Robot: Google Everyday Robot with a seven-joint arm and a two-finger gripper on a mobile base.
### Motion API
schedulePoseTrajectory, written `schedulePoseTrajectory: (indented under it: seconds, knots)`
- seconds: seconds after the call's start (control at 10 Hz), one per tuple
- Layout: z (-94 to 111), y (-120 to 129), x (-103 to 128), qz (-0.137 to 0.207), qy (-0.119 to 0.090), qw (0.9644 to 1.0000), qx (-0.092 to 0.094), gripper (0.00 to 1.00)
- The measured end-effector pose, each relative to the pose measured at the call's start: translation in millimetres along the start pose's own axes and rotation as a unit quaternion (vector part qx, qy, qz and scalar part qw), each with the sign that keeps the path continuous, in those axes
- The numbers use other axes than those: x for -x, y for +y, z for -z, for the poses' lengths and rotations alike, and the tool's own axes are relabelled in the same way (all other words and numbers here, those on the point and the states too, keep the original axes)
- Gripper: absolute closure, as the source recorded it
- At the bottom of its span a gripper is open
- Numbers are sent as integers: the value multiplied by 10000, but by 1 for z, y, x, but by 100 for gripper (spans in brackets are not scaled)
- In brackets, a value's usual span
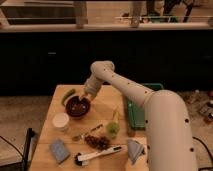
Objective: Stack bowls on top of each other
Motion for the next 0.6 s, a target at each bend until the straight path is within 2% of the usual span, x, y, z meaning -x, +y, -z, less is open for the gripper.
schedulePoseTrajectory:
  seconds: [0.4, 0.6]
  knots:
    - [4, 2, 1, -13, 55, 10000, 16, 20]
    - [10, 2, 1, -95, 203, 9997, 53, 20]
